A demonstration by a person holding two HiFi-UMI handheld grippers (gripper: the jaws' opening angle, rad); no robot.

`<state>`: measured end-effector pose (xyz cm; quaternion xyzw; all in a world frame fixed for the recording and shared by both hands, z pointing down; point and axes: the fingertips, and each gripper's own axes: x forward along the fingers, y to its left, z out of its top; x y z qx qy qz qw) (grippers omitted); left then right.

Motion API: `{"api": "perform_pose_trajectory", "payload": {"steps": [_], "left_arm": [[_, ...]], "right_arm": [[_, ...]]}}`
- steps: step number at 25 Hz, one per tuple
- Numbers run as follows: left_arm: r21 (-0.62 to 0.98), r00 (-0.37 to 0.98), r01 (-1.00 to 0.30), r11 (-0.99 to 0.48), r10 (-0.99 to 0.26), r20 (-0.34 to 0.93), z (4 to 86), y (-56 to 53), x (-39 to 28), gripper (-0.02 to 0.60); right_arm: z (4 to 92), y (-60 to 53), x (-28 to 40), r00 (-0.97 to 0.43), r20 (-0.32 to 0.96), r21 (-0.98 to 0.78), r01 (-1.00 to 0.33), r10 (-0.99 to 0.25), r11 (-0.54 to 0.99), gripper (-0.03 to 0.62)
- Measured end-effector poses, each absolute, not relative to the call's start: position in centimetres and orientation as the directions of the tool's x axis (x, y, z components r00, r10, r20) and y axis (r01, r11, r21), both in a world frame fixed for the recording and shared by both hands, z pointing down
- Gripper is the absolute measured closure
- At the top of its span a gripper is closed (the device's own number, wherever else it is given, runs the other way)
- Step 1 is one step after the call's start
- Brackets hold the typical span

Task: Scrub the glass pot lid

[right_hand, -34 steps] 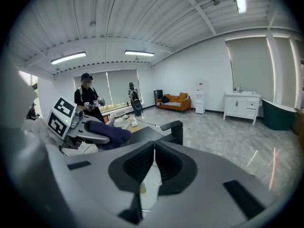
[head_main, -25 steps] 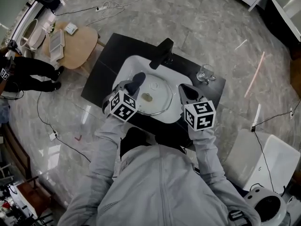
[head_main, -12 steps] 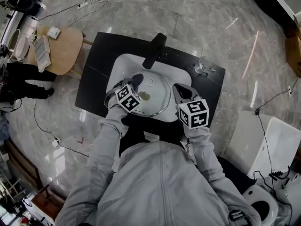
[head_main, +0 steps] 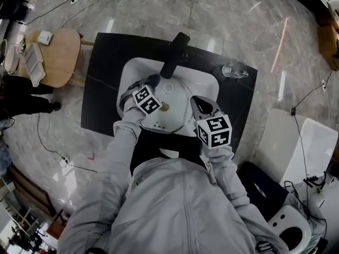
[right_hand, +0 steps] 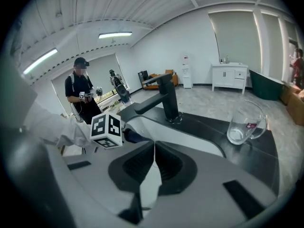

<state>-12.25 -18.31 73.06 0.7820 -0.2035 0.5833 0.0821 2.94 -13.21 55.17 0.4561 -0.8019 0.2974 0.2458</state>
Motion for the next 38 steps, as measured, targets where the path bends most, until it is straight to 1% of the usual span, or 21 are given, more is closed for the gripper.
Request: {"api": "perform_pose_trajectory", "payload": {"steps": [5, 10, 18, 25, 32, 38], "left_arm": [[-0.054, 0.234, -0.418, -0.907, -0.165, 0.958, 75.6, -18.3, -11.9, 0.494], [-0.02, 0.246, -0.426, -0.905, -0.137, 0.96, 77.3, -18.1, -10.9, 0.494], [0.072, 0.271, -0.516, -0.853, -0.083, 0.959, 78.0, -17.9, -8.8, 0.494], [0.175, 0.35, -0.564, -0.807, -0.042, 0.936, 77.8, -16.9, -5.0, 0.494], [0.238, 0.43, -0.484, -0.842, 0.008, 0.903, 76.9, -14.6, 0.4, 0.494], [0.318, 0.469, -0.399, -0.86, 0.106, 0.877, 76.1, -12.5, 2.0, 0.494]], "right_arm": [[56.0, -13.1, 3.4, -0.454, 0.666, -0.288, -0.889, -0.592, 0.357, 0.563], [56.3, -13.2, 4.2, -0.463, 0.656, -0.321, -0.886, -0.596, 0.336, 0.563], [57.1, -11.8, 5.0, -0.502, 0.636, -0.363, -0.865, -0.586, 0.346, 0.563], [57.4, -10.2, 6.4, -0.523, 0.638, -0.363, -0.852, -0.566, 0.378, 0.565], [57.3, -10.1, 7.9, -0.52, 0.634, -0.367, -0.854, -0.572, 0.369, 0.565], [56.8, -10.4, 8.0, -0.536, 0.629, -0.359, -0.842, -0.563, 0.401, 0.563]]}}
